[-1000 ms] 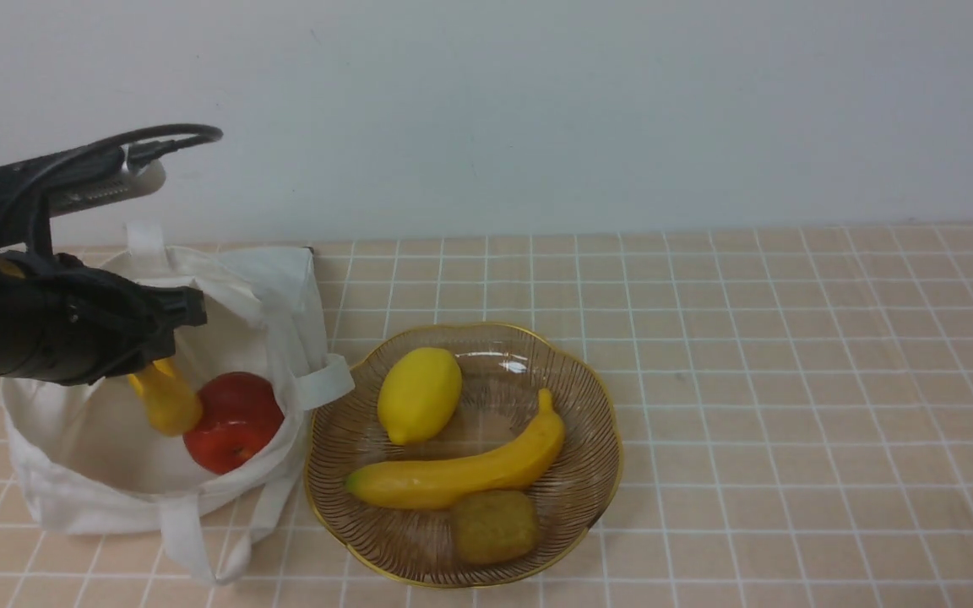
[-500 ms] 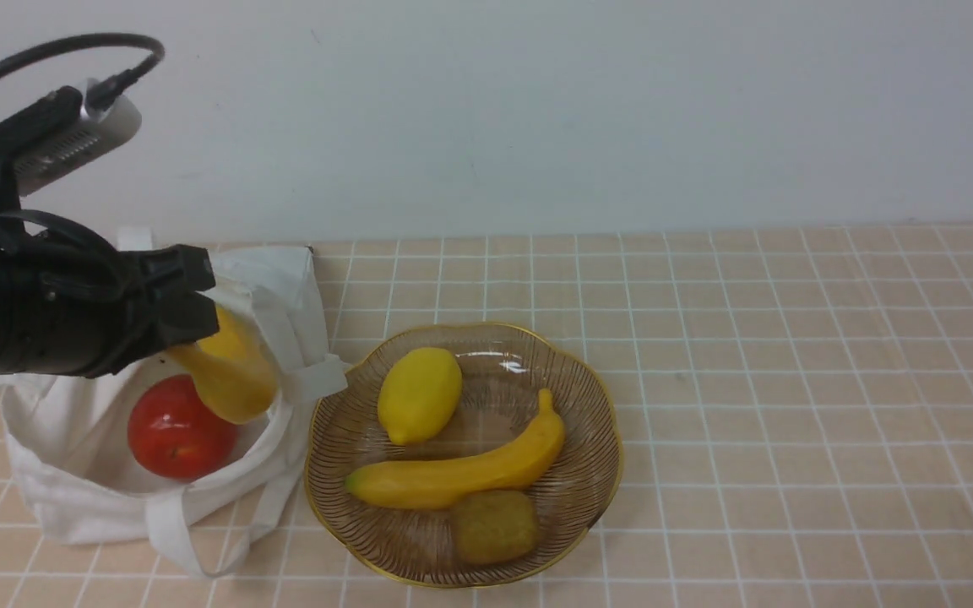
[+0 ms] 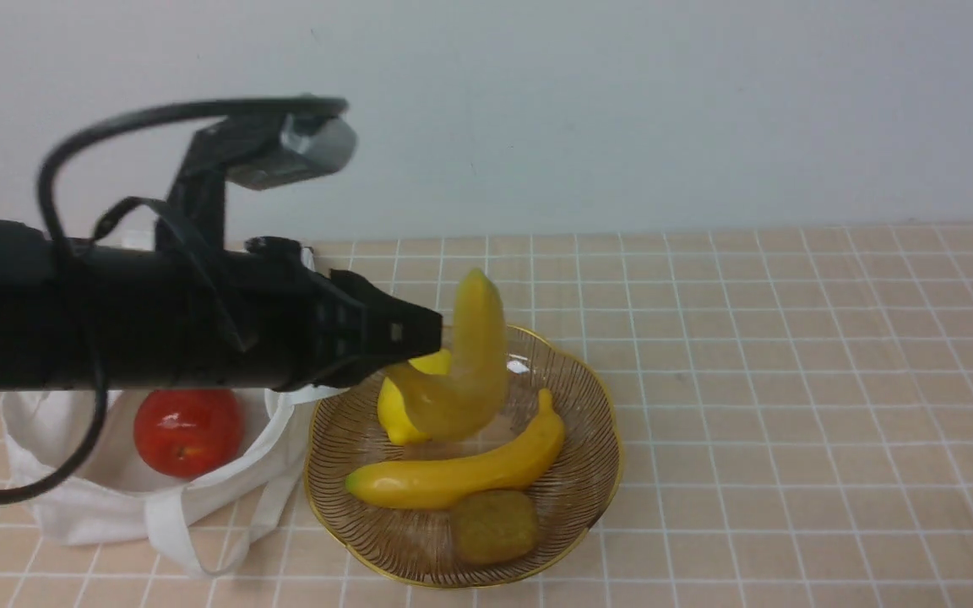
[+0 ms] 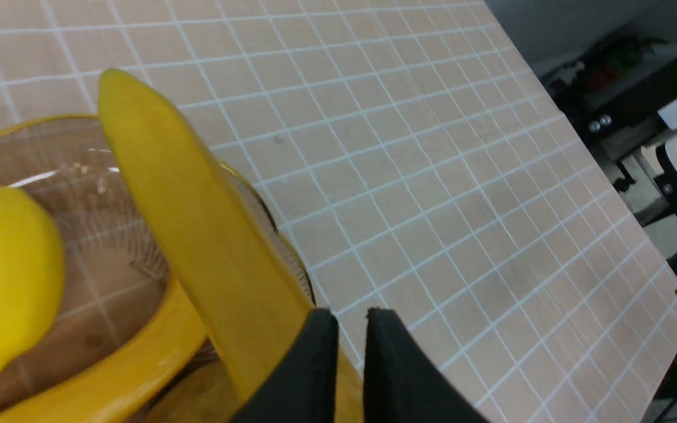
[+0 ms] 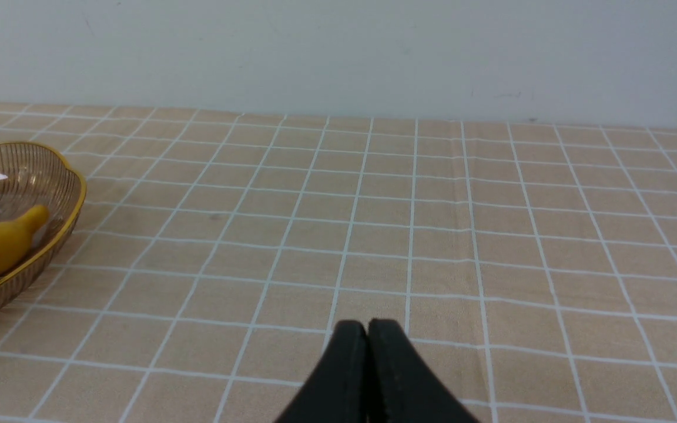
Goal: Take the fruit out of the bag on the brown coffee tablecloth and place them on the plate.
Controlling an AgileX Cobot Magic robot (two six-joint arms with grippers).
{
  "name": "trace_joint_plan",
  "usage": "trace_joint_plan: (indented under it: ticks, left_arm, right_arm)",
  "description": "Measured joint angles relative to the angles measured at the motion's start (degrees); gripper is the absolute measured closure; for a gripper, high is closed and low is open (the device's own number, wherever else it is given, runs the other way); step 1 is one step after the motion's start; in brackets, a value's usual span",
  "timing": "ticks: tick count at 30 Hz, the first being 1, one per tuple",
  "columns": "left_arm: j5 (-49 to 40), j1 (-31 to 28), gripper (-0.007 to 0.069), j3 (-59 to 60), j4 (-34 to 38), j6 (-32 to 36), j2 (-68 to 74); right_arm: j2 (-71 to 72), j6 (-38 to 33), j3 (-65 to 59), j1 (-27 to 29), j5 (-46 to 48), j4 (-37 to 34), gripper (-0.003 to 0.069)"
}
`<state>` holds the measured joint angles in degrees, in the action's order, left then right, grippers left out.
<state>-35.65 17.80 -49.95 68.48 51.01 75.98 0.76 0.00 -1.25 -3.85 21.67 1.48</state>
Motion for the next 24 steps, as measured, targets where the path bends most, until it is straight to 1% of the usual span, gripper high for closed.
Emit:
trace_joint_plan:
  ticks: [1, 2, 5, 6, 9, 10, 11, 12, 14, 16, 17, 20, 23, 24]
  left_arm:
    - [1.8, 0.8, 0.0591, 0.0, 2.2, 2.7, 1.8]
    - [2.6, 1.1, 0.0591, 0.0, 3.2, 3.8, 2.5]
    - [10.2, 2.0, 0.0579, 0.0, 15.0, 13.3, 9.5]
    - [10.8, 2.0, 0.0573, 0.0, 16.9, 15.4, 10.4]
    - [12.0, 2.0, 0.051, -0.1, 25.6, 23.4, 14.5]
    - [11.9, 2.0, 0.0505, -0.1, 25.9, 23.9, 14.7]
    - [11.3, 2.0, 0.0449, -0.1, 27.8, 27.6, 16.6]
    - [10.7, 2.0, 0.0415, -0.1, 28.1, 28.7, 17.4]
    - [10.0, 2.0, 0.0373, -0.1, 28.4, 29.8, 18.2]
    - [9.0, 2.0, 0.0291, -0.1, 28.5, 30.1, 18.4]
    - [8.9, 2.0, 0.0285, -0.1, 28.5, 30.1, 18.4]
    - [8.8, 1.6, 0.0197, -0.1, 28.6, 30.3, 16.9]
    - [8.8, 0.4, 0.0179, -0.1, 27.2, 29.6, 14.7]
    - [8.8, -0.5, 0.0186, -0.1, 24.4, 27.8, 12.5]
  right_arm:
    - [0.0, 0.0, 0.0, 0.0, 0.0, 0.0, 0.0673]
    - [0.0, 0.0, 0.0, 0.0, 0.0, 0.0, 0.0673]
    - [0.0, 0.0, 0.0, 0.0, 0.0, 0.0, 0.0673]
    - [0.0, 0.0, 0.0, 0.0, 0.0, 0.0, 0.0673]
    - [0.0, 0.0, 0.0, 0.0, 0.0, 0.0, 0.0673]
    - [0.0, 0.0, 0.0, 0.0, 0.0, 0.0, 0.0673]
    - [0.0, 0.0, 0.0, 0.0, 0.0, 0.0, 0.0673]
    - [0.0, 0.0, 0.0, 0.0, 0.0, 0.0, 0.0673]
    - [0.0, 0.0, 0.0, 0.0, 0.0, 0.0, 0.0673]
    - [0.0, 0.0, 0.0, 0.0, 0.0, 0.0, 0.0673]
    - [0.0, 0.0, 0.0, 0.0, 0.0, 0.0, 0.0673]
    - [0.0, 0.0, 0.0, 0.0, 0.0, 0.0, 0.0673]
    - [0.0, 0.0, 0.0, 0.0, 0.0, 0.0, 0.0673]
    - [0.0, 0.0, 0.0, 0.0, 0.0, 0.0, 0.0673]
